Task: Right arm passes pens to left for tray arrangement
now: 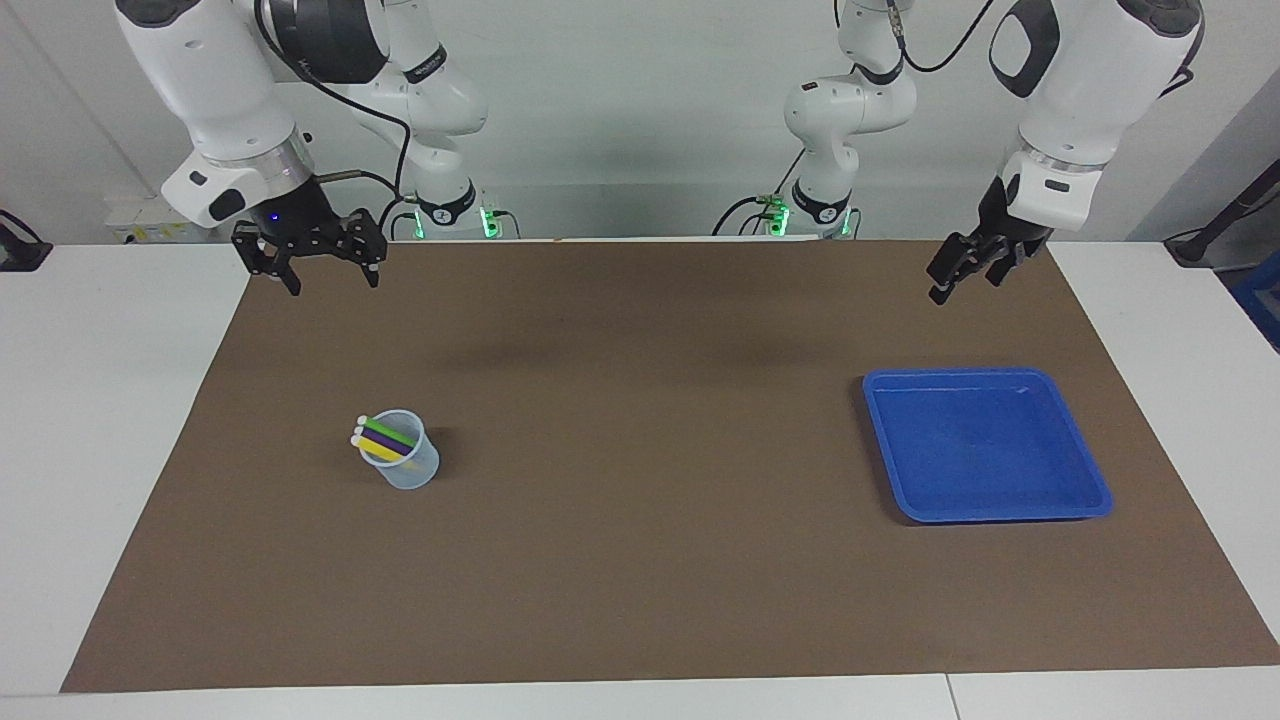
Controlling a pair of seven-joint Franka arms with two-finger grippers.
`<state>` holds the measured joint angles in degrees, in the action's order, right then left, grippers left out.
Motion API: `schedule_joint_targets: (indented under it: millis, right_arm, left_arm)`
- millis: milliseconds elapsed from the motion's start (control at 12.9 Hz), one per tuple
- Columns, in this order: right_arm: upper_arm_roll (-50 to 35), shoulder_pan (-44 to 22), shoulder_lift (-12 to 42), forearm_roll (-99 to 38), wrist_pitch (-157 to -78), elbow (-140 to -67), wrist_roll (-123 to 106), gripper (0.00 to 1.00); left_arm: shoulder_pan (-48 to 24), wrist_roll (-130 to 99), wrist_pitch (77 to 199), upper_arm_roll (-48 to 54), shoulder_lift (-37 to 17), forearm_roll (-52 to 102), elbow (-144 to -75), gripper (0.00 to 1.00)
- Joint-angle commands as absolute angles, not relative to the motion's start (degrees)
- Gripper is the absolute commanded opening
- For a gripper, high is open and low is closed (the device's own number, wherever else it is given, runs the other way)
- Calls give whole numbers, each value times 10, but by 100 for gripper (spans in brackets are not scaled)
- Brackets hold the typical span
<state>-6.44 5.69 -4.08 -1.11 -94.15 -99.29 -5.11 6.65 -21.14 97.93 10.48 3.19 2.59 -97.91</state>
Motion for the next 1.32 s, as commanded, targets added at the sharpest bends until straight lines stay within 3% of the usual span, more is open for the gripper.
schedule_joint_targets:
  millis: [0, 545, 778, 934, 1245]
  right_arm:
    - [-66, 64, -57, -11, -929, -1005, -51, 100]
    - [-64, 81, -105, -10, -906, -1009, -89, 100]
    - [-62, 95, -107, -15, -963, -1039, -154, 100]
    - [-62, 114, -79, -42, -1018, -1057, -189, 100]
    - [-62, 113, 29, -54, -1123, -1053, -192, 100]
  left_arm:
    - [73, -215, 983, 108, 41, 34, -986, 100]
    - [58, -277, 993, 115, 42, 35, -991, 100]
    - [56, -349, 999, 117, 40, 58, -986, 100]
    - [28, -441, 1006, 120, 39, 66, -983, 100]
    - [-11, -596, 1041, 121, 37, 67, -979, 100]
